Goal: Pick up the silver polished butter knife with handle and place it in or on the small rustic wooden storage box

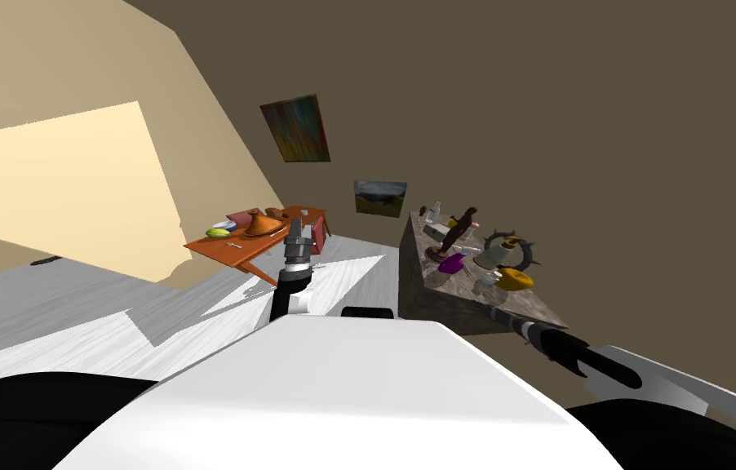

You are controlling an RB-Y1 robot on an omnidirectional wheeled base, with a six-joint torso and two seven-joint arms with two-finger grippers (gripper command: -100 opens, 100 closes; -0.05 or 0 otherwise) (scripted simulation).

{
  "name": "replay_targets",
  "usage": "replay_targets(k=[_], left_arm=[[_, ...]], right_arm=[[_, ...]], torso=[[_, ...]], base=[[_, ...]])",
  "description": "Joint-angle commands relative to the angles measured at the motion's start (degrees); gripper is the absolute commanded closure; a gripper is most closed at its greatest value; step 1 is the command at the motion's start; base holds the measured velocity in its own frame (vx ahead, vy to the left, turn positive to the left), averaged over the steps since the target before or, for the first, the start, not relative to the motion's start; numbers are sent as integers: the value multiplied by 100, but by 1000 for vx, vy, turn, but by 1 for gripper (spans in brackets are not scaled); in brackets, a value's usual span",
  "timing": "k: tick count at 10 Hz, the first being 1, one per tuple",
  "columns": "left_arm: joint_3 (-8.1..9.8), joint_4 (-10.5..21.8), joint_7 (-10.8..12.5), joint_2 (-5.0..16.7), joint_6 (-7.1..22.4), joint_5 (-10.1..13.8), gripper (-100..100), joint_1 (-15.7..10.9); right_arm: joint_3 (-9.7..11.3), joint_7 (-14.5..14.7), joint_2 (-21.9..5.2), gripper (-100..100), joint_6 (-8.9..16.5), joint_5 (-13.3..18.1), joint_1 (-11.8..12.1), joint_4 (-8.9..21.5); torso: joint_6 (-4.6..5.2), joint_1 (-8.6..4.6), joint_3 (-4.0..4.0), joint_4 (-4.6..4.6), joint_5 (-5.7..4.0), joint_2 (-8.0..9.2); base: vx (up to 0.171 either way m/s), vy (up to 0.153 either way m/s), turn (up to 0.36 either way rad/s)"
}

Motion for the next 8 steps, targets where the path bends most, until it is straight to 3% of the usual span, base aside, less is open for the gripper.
replay_targets(k=[1, 2, 5, 6, 8], left_arm=[[0, 0, 0, 0, 0, 0, 0, 0], [0, 0, 0, 0, 0, 0, 0, 0], [0, 0, 0, 0, 0, 0, 0, 1], [1, 0, 0, 1, 0, 0, 0, 1], [0, 0, 0, 0, 0, 0, 0, 1]], right_arm=[[162, 75, -286, -100, 111, -105, 10, 100], [162, 75, -342, -100, 111, -105, 10, 100], [552, 242, -957, -100, 394, -360, 20, 242], [552, 242, -983, -100, 394, -360, 20, 242], [783, 312, -1284, -100, 554, -520, -21, 284]], torso=[[0, 0, 0, 0, 0, 0], [-2, -1, -2, 0, 0, -4], [-3, -15, -14, -5, -3, -27], [-4, -26, -29, -11, -7, -51], [-2, -17, -13, -5, -5, -23]], base=[[101, 24, 70], [87, 15, 33], [176, -17, 89], [159, -26, 41], [149, -28, 103]])
